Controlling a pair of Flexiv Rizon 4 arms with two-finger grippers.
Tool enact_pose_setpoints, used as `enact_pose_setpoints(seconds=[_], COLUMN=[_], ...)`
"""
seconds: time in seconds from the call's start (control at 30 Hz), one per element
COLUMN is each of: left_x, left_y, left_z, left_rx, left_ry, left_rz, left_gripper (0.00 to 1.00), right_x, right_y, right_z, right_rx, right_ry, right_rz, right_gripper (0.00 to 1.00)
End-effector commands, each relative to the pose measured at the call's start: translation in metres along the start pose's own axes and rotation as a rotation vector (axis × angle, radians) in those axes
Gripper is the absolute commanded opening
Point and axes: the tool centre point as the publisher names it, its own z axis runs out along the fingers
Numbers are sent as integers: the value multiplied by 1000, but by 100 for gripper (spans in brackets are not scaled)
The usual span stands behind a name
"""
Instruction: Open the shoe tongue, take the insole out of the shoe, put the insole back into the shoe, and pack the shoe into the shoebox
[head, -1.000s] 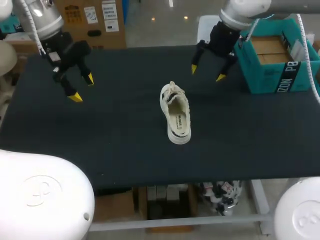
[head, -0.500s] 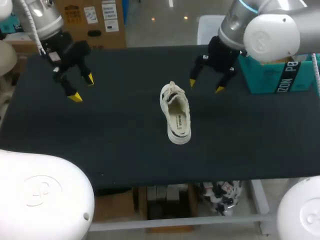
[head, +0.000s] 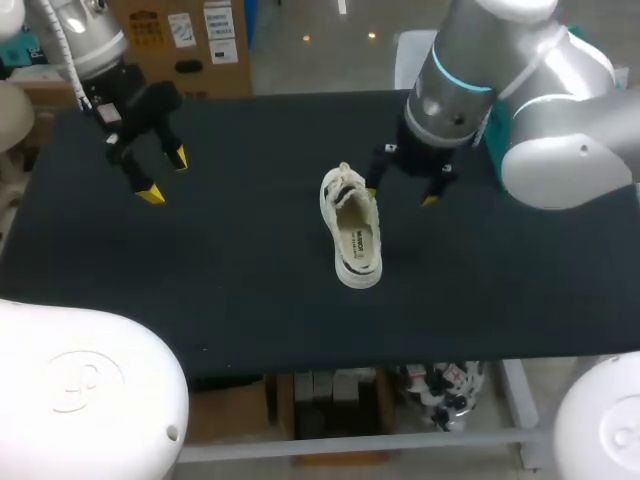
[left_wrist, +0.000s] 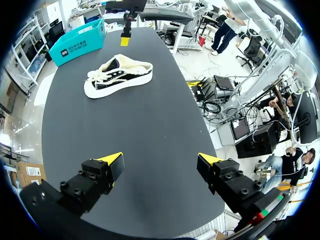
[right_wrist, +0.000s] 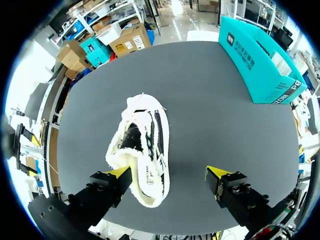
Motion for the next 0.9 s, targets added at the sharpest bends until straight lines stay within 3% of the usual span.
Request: enact_pose_setpoints(seconds=[0.03,0.7,0.9], left_x=[-1,-1,-1], left_y=[0,0,0], left_z=[-1,-1,-1], left_rx=[-1,-1,-1], left_ry=[3,3,3], left_rz=[0,0,0], left_gripper=[100,100,100], right_x=[7,33,31], right_y=[-6,-18,-16], right_z=[12,47,61], right_rx=[-299,-238,-208], right_ry=[-29,-171,-191], right_rz=[0,-63,-63], right_gripper=[100,100,100])
